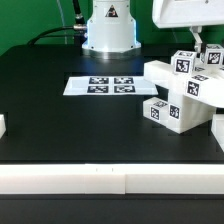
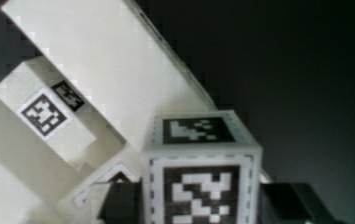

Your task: Assemble chair

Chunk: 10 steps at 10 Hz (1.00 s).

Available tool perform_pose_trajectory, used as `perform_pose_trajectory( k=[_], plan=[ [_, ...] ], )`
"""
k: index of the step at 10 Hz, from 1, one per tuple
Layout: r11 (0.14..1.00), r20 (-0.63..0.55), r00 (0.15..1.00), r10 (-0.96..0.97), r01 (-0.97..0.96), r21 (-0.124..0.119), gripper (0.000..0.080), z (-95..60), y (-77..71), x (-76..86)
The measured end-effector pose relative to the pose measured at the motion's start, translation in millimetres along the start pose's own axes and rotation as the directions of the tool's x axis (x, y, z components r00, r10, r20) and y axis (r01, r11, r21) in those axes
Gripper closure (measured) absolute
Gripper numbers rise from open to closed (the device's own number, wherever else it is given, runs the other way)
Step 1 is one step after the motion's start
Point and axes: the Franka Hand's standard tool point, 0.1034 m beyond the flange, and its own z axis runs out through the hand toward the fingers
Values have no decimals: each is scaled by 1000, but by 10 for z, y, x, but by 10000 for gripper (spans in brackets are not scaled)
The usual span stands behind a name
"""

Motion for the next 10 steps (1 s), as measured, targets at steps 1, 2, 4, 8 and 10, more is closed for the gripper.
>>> perform_pose_trajectory(
  k=[1,2,4,8,10],
  plan=[
    [997,0,997,75,-75,0,511,0,-2,0],
    [990,0,990,144,-144,1,511,-1,-3,1],
    [970,-1,970,242,-242,1,511,-2,-3,2],
    [829,-6,829,559,-559,8,511,-3,-52,-2],
    [768,-9,768,640,-640,16,511,0,-71,-1]
  ],
)
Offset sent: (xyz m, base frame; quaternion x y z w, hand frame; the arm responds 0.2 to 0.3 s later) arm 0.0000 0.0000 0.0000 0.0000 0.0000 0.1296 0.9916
